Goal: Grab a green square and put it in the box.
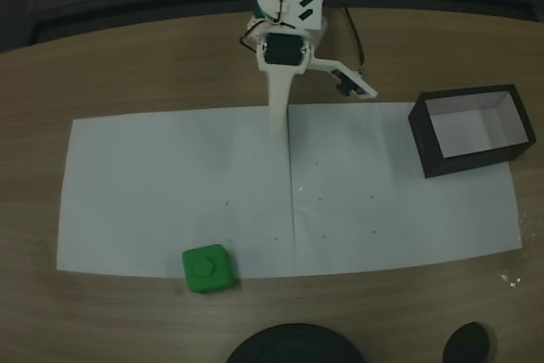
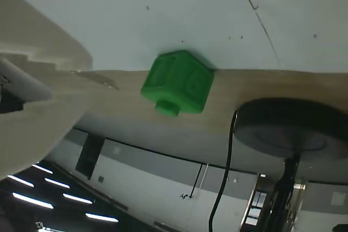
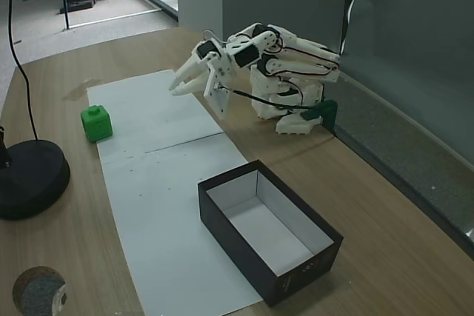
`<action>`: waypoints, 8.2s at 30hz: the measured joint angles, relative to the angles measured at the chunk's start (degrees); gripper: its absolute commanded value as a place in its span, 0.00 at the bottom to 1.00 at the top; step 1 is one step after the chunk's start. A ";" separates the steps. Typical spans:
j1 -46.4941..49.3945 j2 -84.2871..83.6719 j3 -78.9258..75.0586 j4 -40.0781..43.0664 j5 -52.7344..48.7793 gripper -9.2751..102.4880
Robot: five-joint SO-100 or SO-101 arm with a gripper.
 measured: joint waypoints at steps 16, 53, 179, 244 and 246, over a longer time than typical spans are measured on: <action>6.94 -28.39 -25.31 -2.11 3.78 0.35; 8.88 -162.16 -164.71 51.94 1.76 0.35; -66.97 -114.79 -114.52 53.53 -3.34 0.19; 3.08 -37.44 -83.67 47.81 7.47 0.09; 6.77 -28.21 -74.00 44.38 4.66 0.09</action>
